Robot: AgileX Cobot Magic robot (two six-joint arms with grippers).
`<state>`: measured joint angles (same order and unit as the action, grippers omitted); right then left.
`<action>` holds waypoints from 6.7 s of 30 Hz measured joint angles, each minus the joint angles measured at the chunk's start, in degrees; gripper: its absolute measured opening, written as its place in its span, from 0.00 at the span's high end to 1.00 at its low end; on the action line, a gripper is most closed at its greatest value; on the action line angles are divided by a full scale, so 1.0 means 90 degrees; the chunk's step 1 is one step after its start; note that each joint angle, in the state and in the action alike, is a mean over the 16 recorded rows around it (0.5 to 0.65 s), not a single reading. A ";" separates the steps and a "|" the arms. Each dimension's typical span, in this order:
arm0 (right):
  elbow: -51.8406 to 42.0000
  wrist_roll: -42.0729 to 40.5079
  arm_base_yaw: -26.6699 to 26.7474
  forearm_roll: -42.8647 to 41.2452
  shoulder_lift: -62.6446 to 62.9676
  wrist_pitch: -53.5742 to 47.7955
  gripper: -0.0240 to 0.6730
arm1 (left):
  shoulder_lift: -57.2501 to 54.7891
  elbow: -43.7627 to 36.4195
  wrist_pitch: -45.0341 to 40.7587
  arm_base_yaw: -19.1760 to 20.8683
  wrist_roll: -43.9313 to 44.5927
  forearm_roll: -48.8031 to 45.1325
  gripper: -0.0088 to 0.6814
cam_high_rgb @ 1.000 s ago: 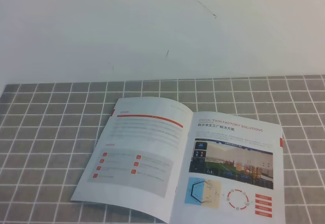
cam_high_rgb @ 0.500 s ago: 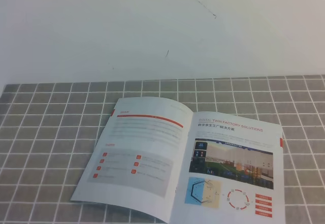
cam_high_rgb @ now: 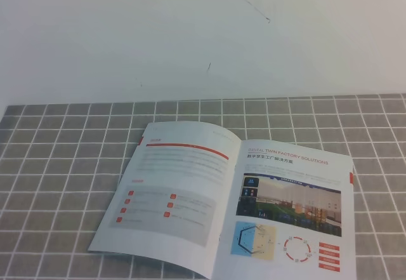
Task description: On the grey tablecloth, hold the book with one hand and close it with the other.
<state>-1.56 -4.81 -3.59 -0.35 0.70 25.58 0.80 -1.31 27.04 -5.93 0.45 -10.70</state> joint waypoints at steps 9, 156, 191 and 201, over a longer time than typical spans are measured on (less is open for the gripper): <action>0.0581 -0.0137 0.0000 0.0086 -0.0033 -0.1181 0.97 | 0.0000 0.0153 -0.0497 0.0000 -0.0220 0.0339 0.99; 0.5815 -0.4436 0.2496 0.2291 -1.1168 -0.6121 0.97 | -0.6181 0.6915 -0.6751 -0.0507 0.6669 0.7135 0.99; 0.3947 -0.0642 0.2499 -0.0894 -0.3704 -0.7858 0.97 | -0.2726 0.3119 -0.6942 -0.0507 0.0800 0.1831 0.99; 0.2489 -0.0492 0.2499 -0.0040 -0.1980 -0.6682 0.97 | -0.2280 0.2962 -0.6317 -0.0507 -0.0976 0.0214 0.99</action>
<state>20.84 -9.23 18.90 -0.71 -17.12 -34.56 -19.72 25.35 -29.82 -10.50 -8.33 -8.78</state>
